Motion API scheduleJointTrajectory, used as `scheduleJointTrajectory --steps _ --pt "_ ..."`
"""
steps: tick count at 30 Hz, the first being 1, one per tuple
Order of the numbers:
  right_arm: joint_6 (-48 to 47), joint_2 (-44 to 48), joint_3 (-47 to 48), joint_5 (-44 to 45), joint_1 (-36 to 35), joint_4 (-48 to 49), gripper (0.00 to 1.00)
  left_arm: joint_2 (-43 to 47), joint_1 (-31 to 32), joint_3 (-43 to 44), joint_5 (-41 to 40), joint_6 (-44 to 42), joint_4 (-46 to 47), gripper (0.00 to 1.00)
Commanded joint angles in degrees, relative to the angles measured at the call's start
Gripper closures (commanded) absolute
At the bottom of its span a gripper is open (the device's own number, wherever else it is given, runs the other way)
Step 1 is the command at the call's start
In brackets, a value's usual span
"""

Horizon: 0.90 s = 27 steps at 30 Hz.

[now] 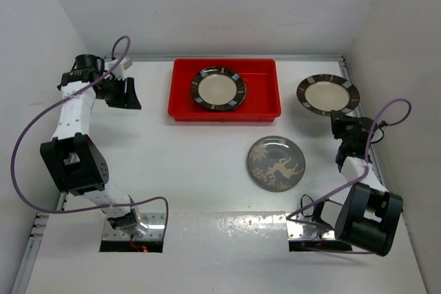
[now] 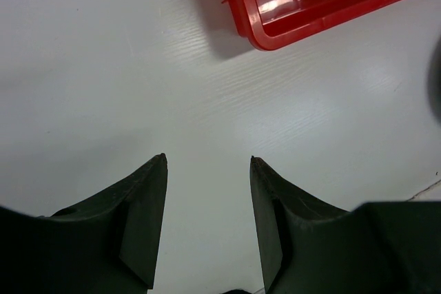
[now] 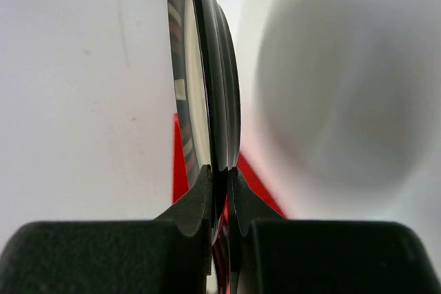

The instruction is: Place the plates into the plastic bin on the countertop

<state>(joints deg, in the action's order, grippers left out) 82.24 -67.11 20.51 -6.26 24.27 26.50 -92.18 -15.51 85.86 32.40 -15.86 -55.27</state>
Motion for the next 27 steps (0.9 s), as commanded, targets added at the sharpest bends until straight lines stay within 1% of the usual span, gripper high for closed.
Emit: scheduleJointTrajectory --steps 1,4,5,7,8,13,15,17,18,20,22,27 --pt "-0.06 4.97 6.64 -0.07 -2.73 9.28 1.00 2.53 -0.75 -0.70 0.74 -0.67 -0.19 0.47" --pt "-2.16 5.85 9.45 -0.15 -5.19 7.78 1.00 3.68 -0.75 -1.31 -1.28 -0.67 -0.19 0.47" --pt "-2.60 5.85 10.76 -0.07 -7.55 7.60 1.00 4.46 -1.36 -2.01 -1.90 -0.67 0.68 0.47" --pt "-4.10 5.50 12.53 -0.07 -9.23 6.99 1.00 6.22 -1.89 -4.12 -3.92 -0.05 1.91 0.47" --pt "-4.45 4.54 13.67 -0.15 -11.68 7.33 1.00 6.83 -2.59 -5.00 -4.62 0.47 3.22 0.47" --pt "-7.79 1.37 17.19 -1.03 -18.19 9.96 1.00 8.86 -4.35 -9.04 -9.27 1.71 5.95 0.47" --pt "-7.97 -1.26 18.33 -1.47 -21.27 11.72 1.00 8.86 -4.88 -9.58 -11.21 2.76 7.54 0.47" --pt "-7.88 -3.63 19.30 -2.70 -22.86 13.74 1.00 8.86 -5.41 -10.98 -11.83 2.76 8.24 0.47" --pt "-7.71 -6.25 19.91 -3.05 -25.39 14.97 1.00 8.86 -5.41 -10.98 -11.84 2.76 8.77 0.47" --pt "-7.71 -8.03 20.88 -4.11 -28.03 17.60 1.00 8.86 -5.41 -11.51 -12.54 3.29 8.77 0.47" --pt "-7.97 -11.37 22.37 -5.07 -29.28 18.84 1.00 8.86 -5.93 -12.03 -13.85 3.29 9.30 0.47" --pt "-8.93 -17.52 25.88 -6.57 -34.28 22.71 1.00 8.86 -7.69 -13.27 -13.33 3.29 10.43 0.47"
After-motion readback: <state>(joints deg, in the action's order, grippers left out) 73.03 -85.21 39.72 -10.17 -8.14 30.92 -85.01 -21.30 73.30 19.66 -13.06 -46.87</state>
